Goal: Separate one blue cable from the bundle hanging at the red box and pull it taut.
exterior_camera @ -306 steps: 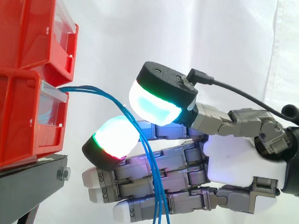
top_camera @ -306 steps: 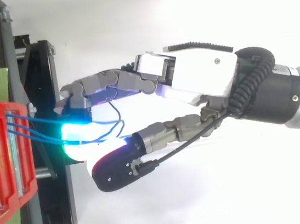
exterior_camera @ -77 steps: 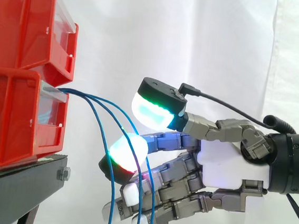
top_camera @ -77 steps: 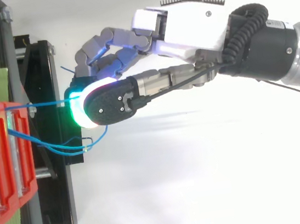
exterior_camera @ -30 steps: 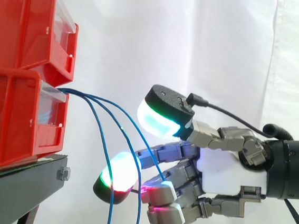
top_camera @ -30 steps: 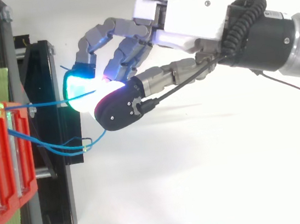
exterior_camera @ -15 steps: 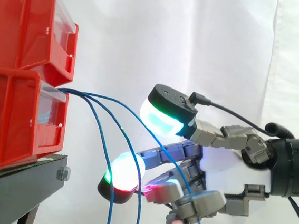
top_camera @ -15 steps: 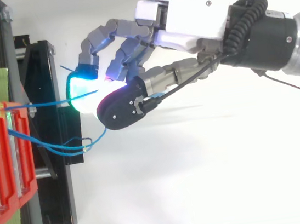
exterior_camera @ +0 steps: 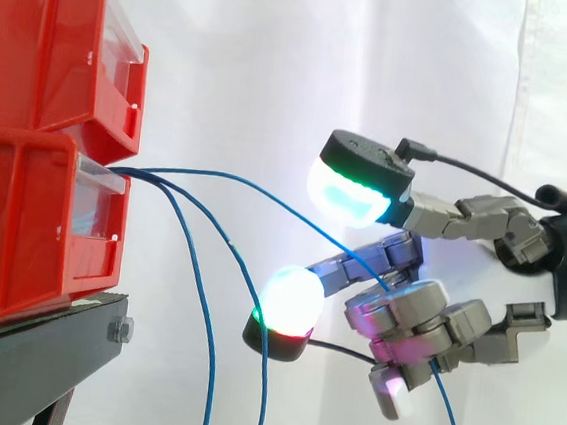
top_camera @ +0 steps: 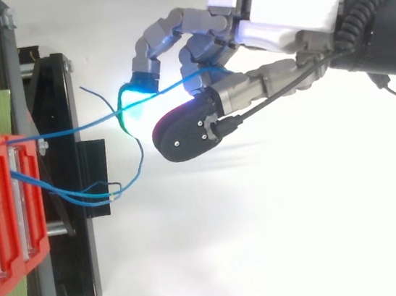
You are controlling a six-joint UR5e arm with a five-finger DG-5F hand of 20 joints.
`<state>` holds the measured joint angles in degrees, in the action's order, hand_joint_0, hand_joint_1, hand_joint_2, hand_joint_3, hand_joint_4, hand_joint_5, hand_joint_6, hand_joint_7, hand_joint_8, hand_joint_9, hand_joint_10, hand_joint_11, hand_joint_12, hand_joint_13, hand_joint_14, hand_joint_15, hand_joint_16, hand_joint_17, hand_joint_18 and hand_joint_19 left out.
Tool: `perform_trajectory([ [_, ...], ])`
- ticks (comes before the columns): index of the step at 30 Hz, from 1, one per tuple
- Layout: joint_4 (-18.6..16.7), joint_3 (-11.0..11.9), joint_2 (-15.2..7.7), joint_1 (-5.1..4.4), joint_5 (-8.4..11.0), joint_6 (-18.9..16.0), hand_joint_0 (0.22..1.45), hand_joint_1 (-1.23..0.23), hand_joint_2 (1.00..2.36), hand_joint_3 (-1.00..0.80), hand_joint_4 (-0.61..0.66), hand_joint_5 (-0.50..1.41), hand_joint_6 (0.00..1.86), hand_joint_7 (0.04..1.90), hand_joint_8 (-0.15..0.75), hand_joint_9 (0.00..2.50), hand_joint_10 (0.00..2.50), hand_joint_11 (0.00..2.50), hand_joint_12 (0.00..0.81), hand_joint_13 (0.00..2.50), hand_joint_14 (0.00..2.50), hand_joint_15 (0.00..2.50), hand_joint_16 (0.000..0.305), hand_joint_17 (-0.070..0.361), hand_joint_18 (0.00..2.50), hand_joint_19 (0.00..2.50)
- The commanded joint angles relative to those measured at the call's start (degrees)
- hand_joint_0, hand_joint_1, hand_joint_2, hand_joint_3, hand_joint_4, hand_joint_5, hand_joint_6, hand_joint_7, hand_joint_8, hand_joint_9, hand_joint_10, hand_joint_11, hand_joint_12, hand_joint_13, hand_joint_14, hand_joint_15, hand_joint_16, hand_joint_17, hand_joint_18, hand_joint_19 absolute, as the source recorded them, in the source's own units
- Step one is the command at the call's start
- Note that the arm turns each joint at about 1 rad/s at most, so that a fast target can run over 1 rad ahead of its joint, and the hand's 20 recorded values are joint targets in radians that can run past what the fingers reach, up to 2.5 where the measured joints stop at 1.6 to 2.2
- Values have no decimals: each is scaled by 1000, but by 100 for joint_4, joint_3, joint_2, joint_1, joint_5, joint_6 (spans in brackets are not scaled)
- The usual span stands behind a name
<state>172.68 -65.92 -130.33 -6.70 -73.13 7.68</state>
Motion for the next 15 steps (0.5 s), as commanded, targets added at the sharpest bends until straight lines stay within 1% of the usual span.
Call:
perform_trajectory([
  [1, 108, 0, 113, 2, 0, 14, 438, -529, 1000, -500, 183, -256, 752, 850, 312, 663, 1448, 1123, 397, 892, 1589, 1128, 60, 136, 930, 982],
  [2, 117, 0, 113, 11, 9, 23, 444, -519, 1000, -500, 184, -255, 751, 854, 312, 663, 1455, 1127, 396, 891, 1587, 1128, 60, 134, 925, 992],
  [5, 214, 0, 245, 2, 26, 67, 482, -494, 1000, -500, 158, -253, 751, 870, 285, 661, 1488, 1162, 373, 887, 1554, 1175, 55, 125, 902, 1012],
  [7, 266, 0, 262, 2, 26, 67, 496, -481, 1000, -500, 155, -252, 752, 881, 274, 659, 1586, 1150, 366, 889, 1565, 1187, 53, 120, 899, 1021],
  [10, 381, 0, 359, 11, 35, 84, 515, -463, 1000, -500, 150, -252, 760, 877, 266, 660, 1624, 1177, 354, 894, 1544, 1226, 52, 116, 893, 1020],
  [11, 398, 0, 359, 2, 35, 84, 518, -460, 1000, -500, 152, -251, 760, 877, 266, 664, 1637, 1168, 352, 897, 1543, 1210, 51, 116, 893, 1027],
  [15, 477, 0, 377, 2, 62, 49, 560, -441, 1000, -500, 135, -250, 776, 873, 260, 676, 1591, 1220, 335, 907, 1507, 1266, 48, 109, 880, 1032],
])
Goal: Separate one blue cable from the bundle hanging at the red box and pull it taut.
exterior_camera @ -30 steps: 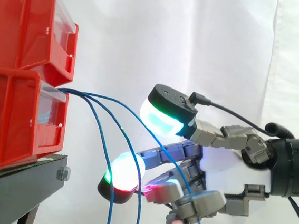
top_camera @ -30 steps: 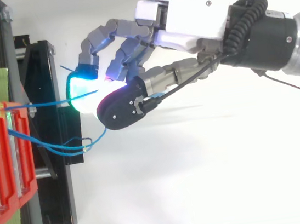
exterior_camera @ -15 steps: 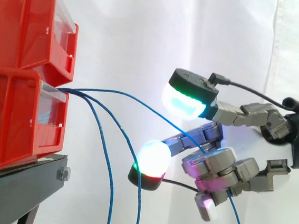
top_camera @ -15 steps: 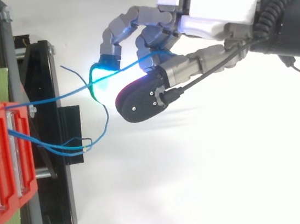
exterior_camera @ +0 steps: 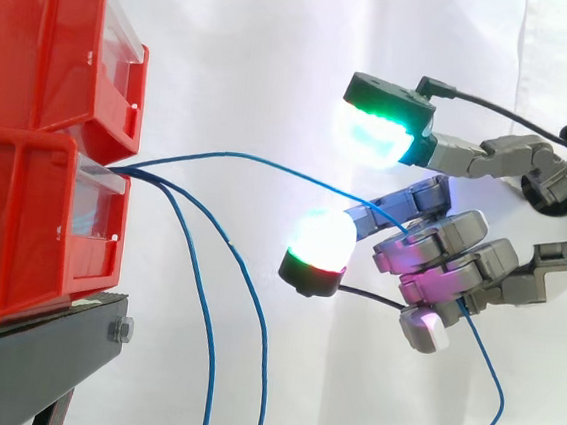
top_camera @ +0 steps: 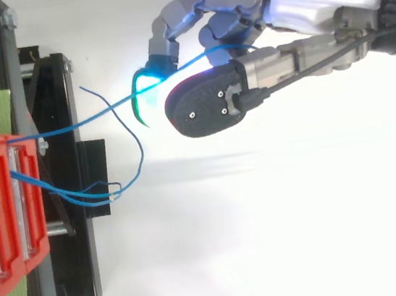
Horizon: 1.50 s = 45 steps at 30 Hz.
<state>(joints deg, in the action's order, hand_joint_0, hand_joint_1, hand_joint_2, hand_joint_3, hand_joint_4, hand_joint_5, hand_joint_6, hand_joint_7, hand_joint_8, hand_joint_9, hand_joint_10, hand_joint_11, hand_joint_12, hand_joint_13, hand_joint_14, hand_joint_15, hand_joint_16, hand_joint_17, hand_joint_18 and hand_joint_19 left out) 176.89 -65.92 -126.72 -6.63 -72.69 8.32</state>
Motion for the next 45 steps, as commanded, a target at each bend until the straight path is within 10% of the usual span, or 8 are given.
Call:
perform_trajectory([
  [1, 65, 0, 16, -5, 18, -33, 570, -439, 1000, -500, 132, -251, 782, 871, 254, 683, 1595, 1218, 333, 909, 1502, 1277, 48, 108, 877, 1035],
  [23, 100, 70, 16, 65, 343, -595, 653, -580, 1025, -194, 144, -255, 913, 840, 261, 660, 1946, 1148, 320, 928, 1569, 1270, 47, 105, 896, 1051],
  [45, 91, 61, 16, 127, 545, -490, 612, -453, 1006, -442, 148, -235, 915, 864, 258, 719, 1825, 1196, 323, 946, 1463, 1325, 46, 104, 872, 1062],
])
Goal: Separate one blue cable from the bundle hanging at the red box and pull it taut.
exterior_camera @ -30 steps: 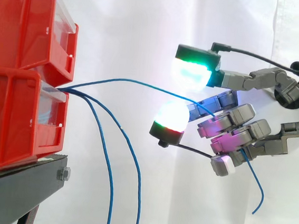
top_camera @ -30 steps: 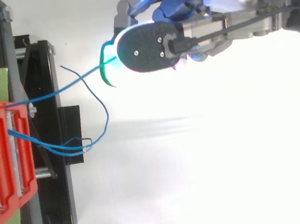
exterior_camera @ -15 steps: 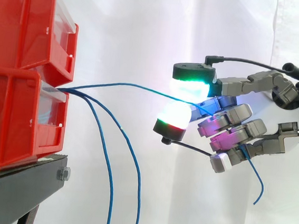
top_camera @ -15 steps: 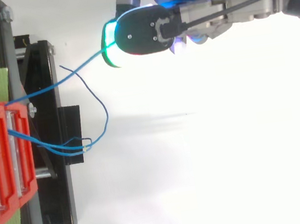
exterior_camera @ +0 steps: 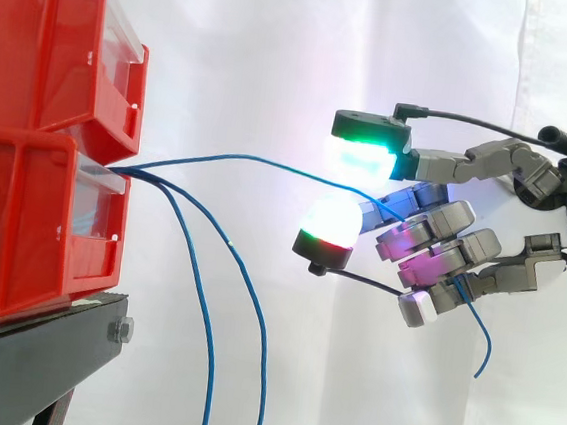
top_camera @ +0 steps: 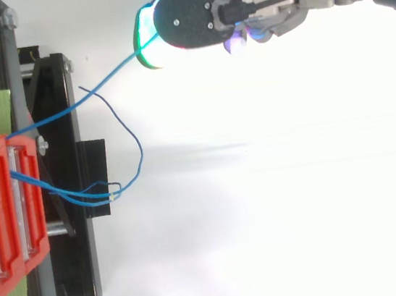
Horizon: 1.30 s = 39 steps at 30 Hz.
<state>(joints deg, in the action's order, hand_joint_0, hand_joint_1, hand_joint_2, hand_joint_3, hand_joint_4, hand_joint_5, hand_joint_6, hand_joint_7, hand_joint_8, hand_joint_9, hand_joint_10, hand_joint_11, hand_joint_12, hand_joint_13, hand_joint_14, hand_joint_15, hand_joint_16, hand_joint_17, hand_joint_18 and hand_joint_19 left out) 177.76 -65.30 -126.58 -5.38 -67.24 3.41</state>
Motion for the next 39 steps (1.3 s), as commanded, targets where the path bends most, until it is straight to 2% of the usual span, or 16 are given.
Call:
perform_trajectory([
  [1, -13, 0, -7, 2, 0, 2, 610, -440, 1005, -444, 149, -233, 914, 869, 260, 728, 1816, 1212, 320, 947, 1461, 1327, 46, 104, 872, 1063],
  [5, -22, 0, -7, 2, 0, 11, 612, -414, 1008, -422, 146, -226, 915, 888, 260, 738, 1802, 1219, 324, 951, 1468, 1321, 47, 105, 874, 1064],
  [10, -4, 0, -7, 2, 0, 2, 619, -577, 1023, -180, 122, -221, 941, 915, 260, 752, 1805, 1238, 315, 965, 1450, 1329, 47, 105, 878, 1067],
  [14, -13, 0, -7, 2, 18, 11, 632, -627, 1026, -132, 65, -222, 947, 958, 251, 754, 1821, 1245, 321, 974, 1428, 1353, 47, 106, 881, 1065],
  [26, -4, 0, 2, 2, 35, 11, 683, -721, 1014, -338, 25, -234, 947, 894, 229, 732, 1766, 1257, 309, 951, 1257, 1444, 47, 105, 843, 1055],
  [30, 5, 0, -7, -6, 35, 28, 683, -719, 1014, -343, 5, -234, 945, 918, 229, 737, 1708, 1273, 317, 955, 1051, 1496, 46, 104, 820, 1052],
  [32, 5, 0, -7, -6, 35, 28, 679, -710, 1015, -333, -23, -233, 944, 940, 225, 759, 1566, 1299, 314, 995, 653, 1557, 46, 104, 805, 1035],
  [33, 5, 0, -7, -6, 35, 28, 678, -709, 1015, -331, -25, -233, 944, 942, 220, 761, 1550, 1298, 317, 1000, 624, 1564, 46, 104, 803, 1034],
  [34, 5, 0, -7, -6, 35, 28, 677, -702, 1016, -317, -39, -231, 942, 957, 221, 779, 1434, 1340, 316, 1044, 309, 1628, 46, 103, 791, 1033],
  [35, 5, 0, -7, -15, 35, 28, 677, -697, 1017, -312, -44, -230, 941, 967, 222, 784, 1411, 1342, 323, 1052, 220, 1644, 46, 103, 788, 1025],
  [36, 5, 0, 2, -15, 35, 28, 676, -694, 1018, -303, -55, -228, 940, 980, 217, 800, 1320, 1364, 320, 1077, 27, 1682, 45, 102, 778, 1027],
  [37, 5, 0, -7, -15, 35, 28, 673, -690, 1019, -291, -64, -226, 939, 989, 216, 822, 1180, 1414, 324, 1053, 5, 1599, 45, 102, 777, 1016],
  [38, 5, 0, -7, -15, 35, 28, 669, -691, 1020, -277, -72, -223, 938, 1000, 212, 827, 1156, 1410, 330, 1047, 7, 1563, 46, 103, 770, 1016],
  [39, 5, 0, 2, -15, 35, 28, 663, -691, 1022, -259, -86, -220, 935, 1032, 206, 861, 940, 1481, 329, 977, 17, 1426, 46, 102, 762, 1009],
])
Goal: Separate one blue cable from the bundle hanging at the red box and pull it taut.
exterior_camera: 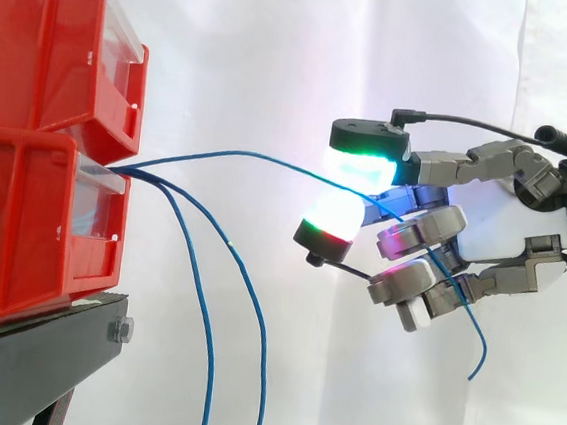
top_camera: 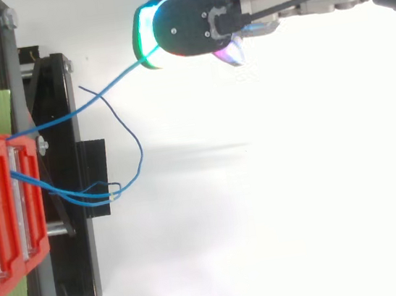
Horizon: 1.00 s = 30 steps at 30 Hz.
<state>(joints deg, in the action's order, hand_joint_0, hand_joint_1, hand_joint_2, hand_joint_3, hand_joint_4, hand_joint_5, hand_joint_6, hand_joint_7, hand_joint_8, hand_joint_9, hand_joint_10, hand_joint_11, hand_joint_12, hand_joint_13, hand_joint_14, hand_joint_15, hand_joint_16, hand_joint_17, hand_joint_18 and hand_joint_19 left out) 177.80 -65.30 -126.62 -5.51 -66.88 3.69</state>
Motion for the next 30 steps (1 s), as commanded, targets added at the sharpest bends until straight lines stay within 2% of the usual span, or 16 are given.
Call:
perform_trajectory([
  [1, 0, 0, -3, -2, 0, 0, 658, -690, 1023, -230, -105, -216, 934, 1059, 191, 893, 735, 1533, 334, 947, 20, 1328, 46, 103, 751, 998],
  [3, 9, 0, -3, -11, -18, 0, 654, -686, 1025, -191, -125, -209, 934, 1094, 190, 922, 573, 1562, 337, 902, 24, 1223, 46, 103, 738, 999],
  [4, 9, 0, 6, -11, -18, 0, 648, -687, 1025, -145, -141, -201, 935, 1137, 185, 974, 319, 1623, 339, 871, 25, 1162, 45, 102, 721, 992],
  [7, 123, 0, -3, -38, -18, -26, 641, -690, 1024, -89, -159, -188, 933, 1191, 186, 1007, 188, 1643, 340, 835, 26, 1082, 45, 101, 695, 992],
  [9, 202, -9, -3, -46, -35, -44, 639, -693, 1023, -70, -167, -184, 931, 1207, 195, 1043, 5, 1631, 343, 791, 27, 1007, 45, 102, 678, 972],
  [10, 211, -9, 6, -46, -35, -52, 639, -693, 1023, -64, -175, -182, 930, 1216, 198, 1022, 14, 1461, 350, 743, 27, 901, 45, 102, 659, 935],
  [13, 211, 0, -3, -46, -35, -61, 641, -696, 1022, -64, -192, -179, 929, 1219, 210, 941, 23, 1195, 339, 644, 26, 715, 45, 102, 611, 876],
  [16, 211, -9, -3, -46, -35, -61, 646, -704, 1020, -87, -210, -178, 924, 1221, 211, 855, 25, 966, 330, 577, 20, 551, 44, 100, 565, 800],
  [18, 202, -9, -3, -46, -44, -61, 649, -708, 1020, -102, -209, -181, 919, 1230, 205, 816, 25, 868, 325, 553, 21, 534, 44, 100, 554, 782],
  [25, 211, -27, -3, -46, -44, -79, 670, -711, 1025, -77, -185, -192, 930, 1273, 227, 790, 25, 925, 329, 544, 19, 519, 46, 103, 519, 714],
  [27, 176, -132, -3, -55, -44, -88, 676, -712, 1025, -68, -181, -194, 938, 1269, 237, 809, 25, 959, 330, 551, 20, 528, 46, 103, 520, 717],
  [29, 132, -220, -3, -55, -44, -105, 676, -703, 1025, -104, -152, -201, 951, 1183, 241, 819, 25, 1012, 332, 552, 21, 539, 46, 104, 521, 714],
  [30, 27, -343, -3, -64, -44, -149, 675, -694, 1024, -153, -91, -208, 953, 1141, 243, 823, 24, 1055, 335, 552, 21, 542, 47, 105, 521, 713],
])
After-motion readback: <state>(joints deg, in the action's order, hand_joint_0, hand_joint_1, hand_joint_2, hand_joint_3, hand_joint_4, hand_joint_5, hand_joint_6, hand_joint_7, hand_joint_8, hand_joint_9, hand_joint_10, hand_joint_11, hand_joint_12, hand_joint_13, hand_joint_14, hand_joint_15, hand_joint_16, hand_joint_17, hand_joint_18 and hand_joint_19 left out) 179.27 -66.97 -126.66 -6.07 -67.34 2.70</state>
